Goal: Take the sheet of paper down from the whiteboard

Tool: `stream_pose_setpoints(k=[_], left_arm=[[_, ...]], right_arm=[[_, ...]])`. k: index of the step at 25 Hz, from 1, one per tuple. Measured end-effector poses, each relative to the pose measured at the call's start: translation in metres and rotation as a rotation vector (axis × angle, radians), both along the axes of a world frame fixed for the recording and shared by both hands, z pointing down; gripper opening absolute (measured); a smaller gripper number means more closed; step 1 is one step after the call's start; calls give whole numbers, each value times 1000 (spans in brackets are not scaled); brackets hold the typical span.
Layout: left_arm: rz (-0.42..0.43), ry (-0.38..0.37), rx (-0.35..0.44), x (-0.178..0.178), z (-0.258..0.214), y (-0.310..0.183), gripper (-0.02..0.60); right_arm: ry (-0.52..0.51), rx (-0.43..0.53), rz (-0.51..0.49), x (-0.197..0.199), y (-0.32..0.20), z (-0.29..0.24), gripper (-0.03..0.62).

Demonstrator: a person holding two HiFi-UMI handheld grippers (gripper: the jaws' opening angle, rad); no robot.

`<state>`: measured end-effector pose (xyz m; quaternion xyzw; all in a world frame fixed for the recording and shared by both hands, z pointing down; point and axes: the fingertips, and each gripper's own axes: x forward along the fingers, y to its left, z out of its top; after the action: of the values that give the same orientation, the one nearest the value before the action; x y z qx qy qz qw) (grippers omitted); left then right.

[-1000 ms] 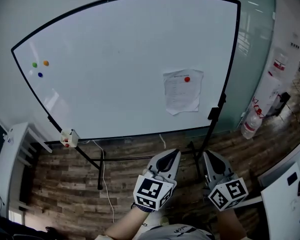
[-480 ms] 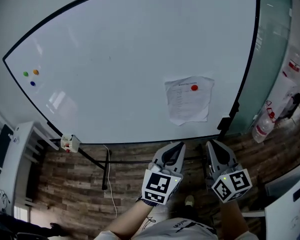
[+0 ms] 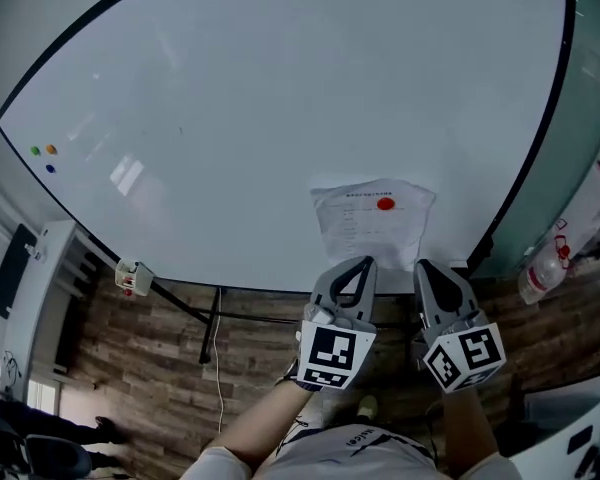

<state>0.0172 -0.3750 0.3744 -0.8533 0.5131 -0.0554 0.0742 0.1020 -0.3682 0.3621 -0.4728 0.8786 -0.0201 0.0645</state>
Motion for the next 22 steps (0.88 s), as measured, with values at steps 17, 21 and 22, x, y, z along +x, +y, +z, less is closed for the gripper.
stream_pose_setpoints(k=[17, 21, 22], left_arm=[[-161, -170, 148, 16, -15, -68, 85], [-173, -208, 172, 23, -15, -77, 118], [-178, -217, 177, 24, -14, -79, 123]], right_arm=[[55, 22, -22, 15, -71, 4, 14], [66, 24, -14, 18, -76, 4, 14], [68, 24, -12, 19, -77, 4, 15]])
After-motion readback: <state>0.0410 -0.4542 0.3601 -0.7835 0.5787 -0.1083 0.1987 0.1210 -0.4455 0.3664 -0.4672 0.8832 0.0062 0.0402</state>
